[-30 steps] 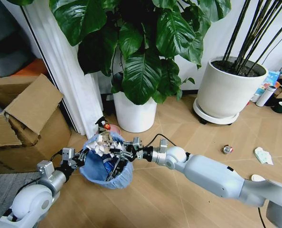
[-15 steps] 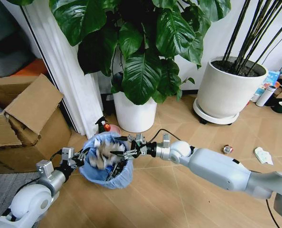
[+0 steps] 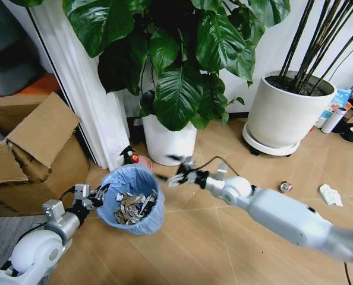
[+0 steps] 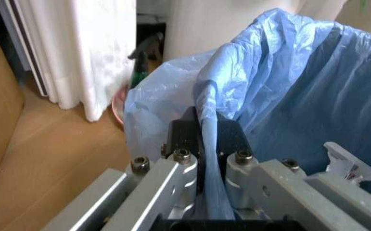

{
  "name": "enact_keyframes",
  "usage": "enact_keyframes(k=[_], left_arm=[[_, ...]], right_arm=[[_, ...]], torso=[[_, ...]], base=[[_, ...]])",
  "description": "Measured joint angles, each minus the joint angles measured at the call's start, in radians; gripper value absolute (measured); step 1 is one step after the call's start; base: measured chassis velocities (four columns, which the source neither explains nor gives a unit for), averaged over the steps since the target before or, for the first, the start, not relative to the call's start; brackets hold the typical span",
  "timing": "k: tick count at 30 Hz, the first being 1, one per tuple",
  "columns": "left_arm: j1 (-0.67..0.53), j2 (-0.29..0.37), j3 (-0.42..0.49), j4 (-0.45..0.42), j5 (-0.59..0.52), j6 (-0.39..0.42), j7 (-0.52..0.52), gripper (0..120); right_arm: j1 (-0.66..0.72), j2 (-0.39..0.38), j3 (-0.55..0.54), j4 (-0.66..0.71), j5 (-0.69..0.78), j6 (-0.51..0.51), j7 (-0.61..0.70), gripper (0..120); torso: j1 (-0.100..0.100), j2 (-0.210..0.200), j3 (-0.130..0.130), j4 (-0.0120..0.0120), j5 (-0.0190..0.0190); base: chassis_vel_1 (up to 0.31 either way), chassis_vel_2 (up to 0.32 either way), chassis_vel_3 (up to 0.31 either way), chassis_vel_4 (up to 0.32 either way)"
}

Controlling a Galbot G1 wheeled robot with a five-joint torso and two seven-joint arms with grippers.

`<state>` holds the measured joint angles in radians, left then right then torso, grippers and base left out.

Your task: Pick up the trash bin and place the garbage on the floor into it.

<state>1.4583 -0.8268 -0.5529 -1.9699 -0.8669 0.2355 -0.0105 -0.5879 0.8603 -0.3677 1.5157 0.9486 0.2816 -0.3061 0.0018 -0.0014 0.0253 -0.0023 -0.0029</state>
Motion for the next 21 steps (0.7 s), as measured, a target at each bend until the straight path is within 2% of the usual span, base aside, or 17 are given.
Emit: enact_keyframes(k=[1, 2, 3, 5, 6, 7, 8, 9, 11, 13, 15, 17, 18, 21], left_arm=[[0.000, 0.000, 0.000, 0.000, 0.000, 0.000, 0.000, 0], [0.001, -0.009, -0.008, 0.001, 0.000, -0.001, 0.000, 0], [0.002, -0.023, -0.017, 0.002, 0.002, -0.003, -0.001, 0], [0.003, -0.024, -0.018, 0.002, 0.003, -0.003, -0.001, 0], [0.005, -0.035, -0.024, 0.002, 0.007, -0.004, -0.003, 0], [0.007, -0.041, -0.026, 0.000, 0.011, -0.004, -0.003, 0], [0.007, -0.044, -0.027, 0.000, 0.013, -0.005, -0.003, 0], [0.007, -0.044, -0.027, 0.000, 0.013, -0.005, -0.003, 0], [0.013, -0.058, -0.035, -0.001, 0.027, -0.009, -0.002, 0], [0.015, -0.063, -0.036, 0.000, 0.032, -0.011, -0.002, 0], [0.020, -0.074, -0.039, 0.003, 0.052, -0.015, 0.001, 0], [0.020, -0.077, -0.039, 0.004, 0.056, -0.016, 0.002, 0], [0.017, -0.081, -0.038, 0.007, 0.060, -0.016, 0.002, 0], [0.013, -0.084, -0.035, 0.015, 0.064, -0.017, 0.003, 0]], right_arm=[[0.000, 0.000, 0.000, 0.000, 0.000, 0.000, 0.000, 100], [-0.072, -0.007, 0.084, 0.015, -0.032, -0.004, 0.051, 100], [-0.208, -0.010, 0.219, 0.031, -0.109, -0.005, 0.122, 100], [-0.223, -0.010, 0.234, 0.032, -0.116, -0.005, 0.127, 100], [-0.348, -0.008, 0.373, 0.048, -0.184, -0.011, 0.143, 100], [-0.416, -0.002, 0.459, 0.058, -0.213, -0.015, 0.145, 100], [-0.449, 0.003, 0.503, 0.064, -0.222, -0.017, 0.144, 100], [-0.449, 0.003, 0.503, 0.064, -0.222, -0.017, 0.144, 100], [-0.587, 0.032, 0.680, 0.092, -0.261, -0.028, 0.135, 100], [-0.620, 0.040, 0.723, 0.097, -0.270, -0.031, 0.132, 100], [-0.755, 0.097, 0.899, 0.119, -0.303, -0.042, 0.107, 100], [-0.783, 0.112, 0.935, 0.124, -0.309, -0.042, 0.101, 100], [-0.834, 0.152, 1.010, 0.135, -0.320, -0.043, 0.087, 100], [-0.887, 0.233, 1.089, 0.140, -0.344, -0.041, 0.063, 100]], torso=[[0.000, 0.000, 0.000, 0.0000, 0.0000], [0.000, 0.000, 0.000, 0.0000, -0.0003], [0.000, 0.000, 0.000, -0.0001, 0.0002], [0.000, 0.000, 0.000, -0.0002, 0.0003], [0.000, 0.000, 0.000, -0.0006, 0.0005], [0.000, 0.000, 0.000, -0.0005, -0.0003], [0.000, 0.000, 0.000, -0.0005, -0.0002], [0.000, 0.000, 0.000, -0.0005, -0.0002], [0.000, 0.000, 0.000, 0.0001, -0.0001], [0.000, 0.000, 0.000, 0.0000, -0.0002], [0.000, 0.000, 0.000, 0.0000, -0.0002], [0.000, 0.000, 0.000, -0.0001, -0.0002], [0.000, 0.000, 0.000, -0.0003, -0.0001], [0.000, 0.000, 0.000, -0.0002, -0.0005]], base=[[0.000, 0.000, 0.000, 0.000], [0.000, 0.000, 0.000, 0.000], [0.000, 0.000, 0.000, 0.000], [0.000, 0.000, 0.000, 0.000], [0.000, 0.000, 0.000, 0.000], [0.000, 0.000, 0.000, 0.000], [0.000, 0.000, 0.000, 0.000], [0.000, 0.000, 0.000, 0.000], [0.000, 0.000, 0.000, 0.000], [0.000, 0.000, 0.000, 0.000], [0.000, 0.000, 0.000, 0.000], [0.000, 0.000, 0.000, 0.000], [0.000, 0.000, 0.000, 0.000], [0.000, 0.000, 0.000, 0.000]])
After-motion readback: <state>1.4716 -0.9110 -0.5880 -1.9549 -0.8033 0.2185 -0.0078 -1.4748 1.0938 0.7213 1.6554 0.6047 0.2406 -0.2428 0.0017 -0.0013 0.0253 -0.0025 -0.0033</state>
